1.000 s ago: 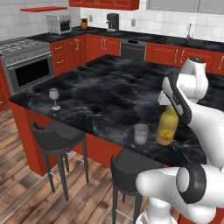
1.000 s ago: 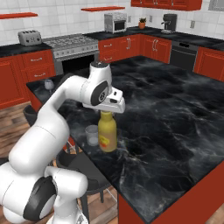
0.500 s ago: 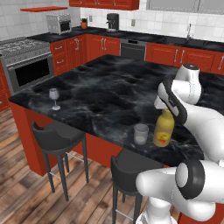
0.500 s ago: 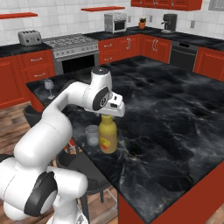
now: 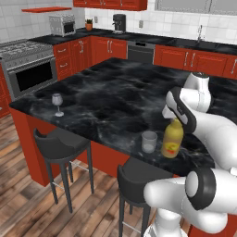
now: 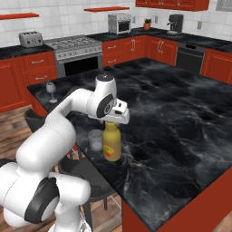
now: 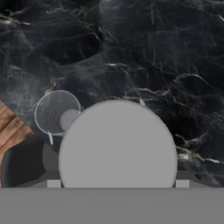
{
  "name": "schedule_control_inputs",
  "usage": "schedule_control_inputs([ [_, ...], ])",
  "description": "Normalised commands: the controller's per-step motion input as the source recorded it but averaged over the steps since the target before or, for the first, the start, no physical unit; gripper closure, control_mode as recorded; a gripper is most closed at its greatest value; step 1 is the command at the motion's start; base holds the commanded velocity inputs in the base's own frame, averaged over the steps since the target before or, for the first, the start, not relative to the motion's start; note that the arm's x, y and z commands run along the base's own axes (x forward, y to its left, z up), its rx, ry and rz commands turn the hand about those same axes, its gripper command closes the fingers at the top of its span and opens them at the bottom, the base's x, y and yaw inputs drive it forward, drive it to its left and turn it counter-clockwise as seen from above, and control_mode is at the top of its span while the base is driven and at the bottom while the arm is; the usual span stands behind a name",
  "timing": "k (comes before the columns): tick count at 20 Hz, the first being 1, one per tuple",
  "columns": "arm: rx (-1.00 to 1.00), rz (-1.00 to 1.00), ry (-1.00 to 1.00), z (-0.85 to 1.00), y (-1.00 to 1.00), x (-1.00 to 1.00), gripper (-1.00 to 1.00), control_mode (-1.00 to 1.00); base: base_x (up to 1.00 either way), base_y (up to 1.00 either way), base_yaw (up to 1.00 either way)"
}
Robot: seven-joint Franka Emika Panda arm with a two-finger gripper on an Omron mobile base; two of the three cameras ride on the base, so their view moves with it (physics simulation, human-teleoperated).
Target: There is a wine glass and glass cup on the dining counter. Place the wine bottle next to the wine glass and the juice bottle next to the glass cup.
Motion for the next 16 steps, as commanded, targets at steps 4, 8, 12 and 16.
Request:
schedule_control_inputs([
  [4,0.0,0.0,-0.02,-0.21,0.0,0.0,1.0,-1.0,0.0,0.0,0.0],
  [8,0.0,0.0,-0.05,-0.18,0.02,0.0,1.0,-1.0,0.0,0.0,0.0],
  [12,0.0,0.0,0.0,-0.24,0.05,-0.03,-1.0,-1.0,0.0,0.0,0.0],
  [16,0.0,0.0,0.0,-0.15,0.02,-0.04,-1.0,-1.0,0.0,0.0,0.0],
])
